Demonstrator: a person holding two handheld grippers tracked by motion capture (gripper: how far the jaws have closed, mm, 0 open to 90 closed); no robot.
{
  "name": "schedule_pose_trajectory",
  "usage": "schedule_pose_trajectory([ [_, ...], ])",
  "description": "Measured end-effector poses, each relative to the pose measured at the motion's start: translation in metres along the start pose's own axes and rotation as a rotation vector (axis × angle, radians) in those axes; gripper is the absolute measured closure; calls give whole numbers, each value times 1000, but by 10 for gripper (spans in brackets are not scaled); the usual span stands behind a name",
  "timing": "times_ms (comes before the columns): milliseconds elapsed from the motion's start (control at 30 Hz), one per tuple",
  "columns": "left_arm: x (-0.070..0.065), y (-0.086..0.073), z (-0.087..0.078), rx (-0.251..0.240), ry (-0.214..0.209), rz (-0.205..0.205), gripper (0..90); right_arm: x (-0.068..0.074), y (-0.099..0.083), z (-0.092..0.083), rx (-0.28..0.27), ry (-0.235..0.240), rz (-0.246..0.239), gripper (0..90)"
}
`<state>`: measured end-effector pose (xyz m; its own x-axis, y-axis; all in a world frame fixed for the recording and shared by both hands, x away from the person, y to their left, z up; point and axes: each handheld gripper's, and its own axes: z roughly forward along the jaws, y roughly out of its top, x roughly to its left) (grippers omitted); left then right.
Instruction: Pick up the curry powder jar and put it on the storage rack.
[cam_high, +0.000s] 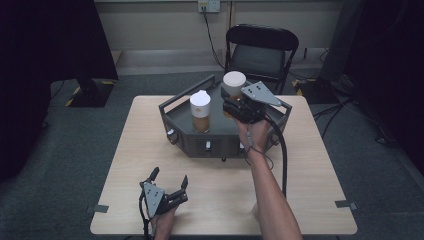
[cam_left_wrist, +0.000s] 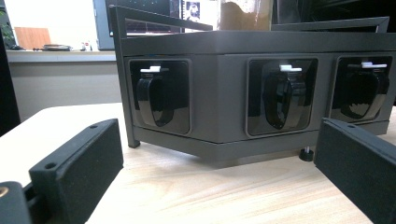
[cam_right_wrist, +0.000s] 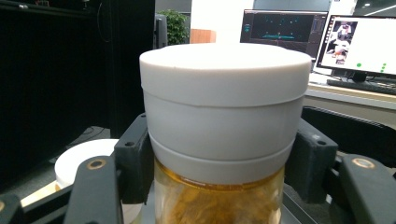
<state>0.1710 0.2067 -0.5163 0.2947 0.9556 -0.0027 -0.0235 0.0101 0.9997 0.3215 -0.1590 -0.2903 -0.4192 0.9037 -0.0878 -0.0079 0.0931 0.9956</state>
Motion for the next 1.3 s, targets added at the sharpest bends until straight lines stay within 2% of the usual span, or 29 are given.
schedule_pose_trajectory([
  [267, 0, 0, 0, 1, -1, 1, 10, 2, -11, 9, 19, 2, 26, 348],
  [733, 0, 0, 0, 2, -1, 2, 10, 7, -28, 13, 54, -8, 53, 349],
  [1300, 0, 0, 0, 1, -1, 0, 10, 12, -37, 18, 89, -23, 69, 348],
])
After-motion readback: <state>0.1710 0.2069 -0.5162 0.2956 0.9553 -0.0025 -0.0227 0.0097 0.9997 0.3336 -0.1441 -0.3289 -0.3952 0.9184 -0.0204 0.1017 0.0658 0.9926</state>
